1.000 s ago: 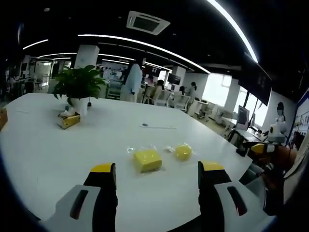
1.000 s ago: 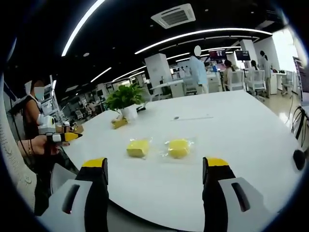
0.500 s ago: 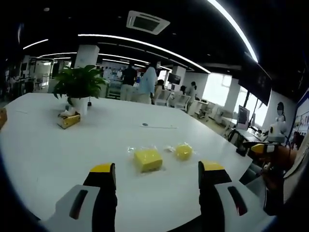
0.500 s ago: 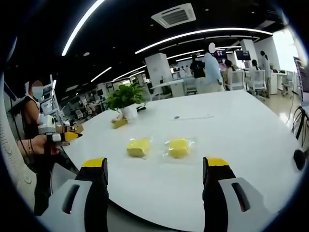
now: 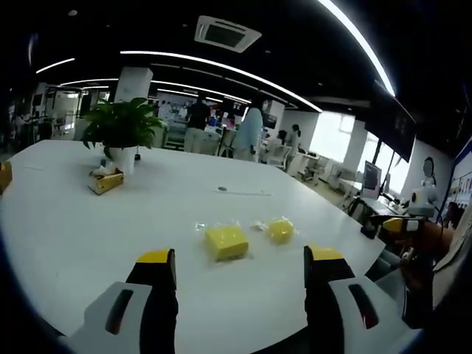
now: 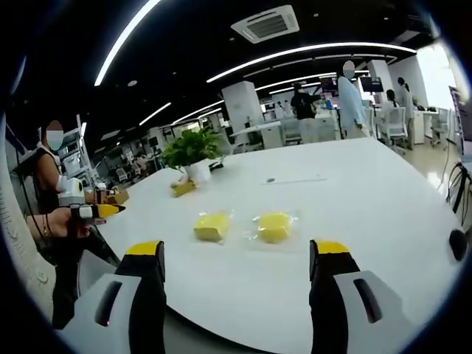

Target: Compare the silicone blocks by pressing each to a similar depth, holding the contact briefly, and releasing to observe deformation and rebound differences across the visible hardness samples.

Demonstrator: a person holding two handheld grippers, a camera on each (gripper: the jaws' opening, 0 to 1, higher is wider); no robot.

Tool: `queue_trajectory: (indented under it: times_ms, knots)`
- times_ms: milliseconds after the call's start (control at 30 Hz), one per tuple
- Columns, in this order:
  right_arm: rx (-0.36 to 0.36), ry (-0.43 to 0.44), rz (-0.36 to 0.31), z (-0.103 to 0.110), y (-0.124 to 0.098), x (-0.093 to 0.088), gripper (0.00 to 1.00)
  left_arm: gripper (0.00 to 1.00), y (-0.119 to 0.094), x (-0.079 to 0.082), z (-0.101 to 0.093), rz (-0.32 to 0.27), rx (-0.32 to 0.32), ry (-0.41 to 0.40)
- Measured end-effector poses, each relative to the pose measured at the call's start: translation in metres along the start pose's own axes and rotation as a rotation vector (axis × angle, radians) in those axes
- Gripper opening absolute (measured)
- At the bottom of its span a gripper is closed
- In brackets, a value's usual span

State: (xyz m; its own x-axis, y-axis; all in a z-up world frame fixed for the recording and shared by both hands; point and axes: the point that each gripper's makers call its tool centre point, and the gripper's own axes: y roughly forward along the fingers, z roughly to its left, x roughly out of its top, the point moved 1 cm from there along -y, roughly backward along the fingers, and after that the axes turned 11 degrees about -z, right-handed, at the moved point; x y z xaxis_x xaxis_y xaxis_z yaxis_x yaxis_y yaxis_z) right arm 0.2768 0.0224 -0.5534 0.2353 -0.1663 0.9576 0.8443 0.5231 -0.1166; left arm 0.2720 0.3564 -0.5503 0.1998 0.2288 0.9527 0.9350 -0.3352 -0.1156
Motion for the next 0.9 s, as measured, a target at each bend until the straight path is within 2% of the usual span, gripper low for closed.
queue_trajectory:
  times_ms: [367, 500, 900]
  knots:
    - [-0.002, -0.002, 0.006, -0.001, -0.002, -0.001, 0.75, 0.71, 0.002, -0.001, -0.003, 0.017, -0.014, 0.002]
    - [-0.004, -0.001, 0.009, -0.003, -0.002, -0.002, 0.75, 0.72, 0.004, -0.001, 0.0, 0.042, -0.018, -0.017]
    - [0.002, 0.002, 0.018, -0.008, 0.005, -0.002, 0.74, 0.73, 0.026, 0.019, 0.003, 0.065, -0.055, -0.055]
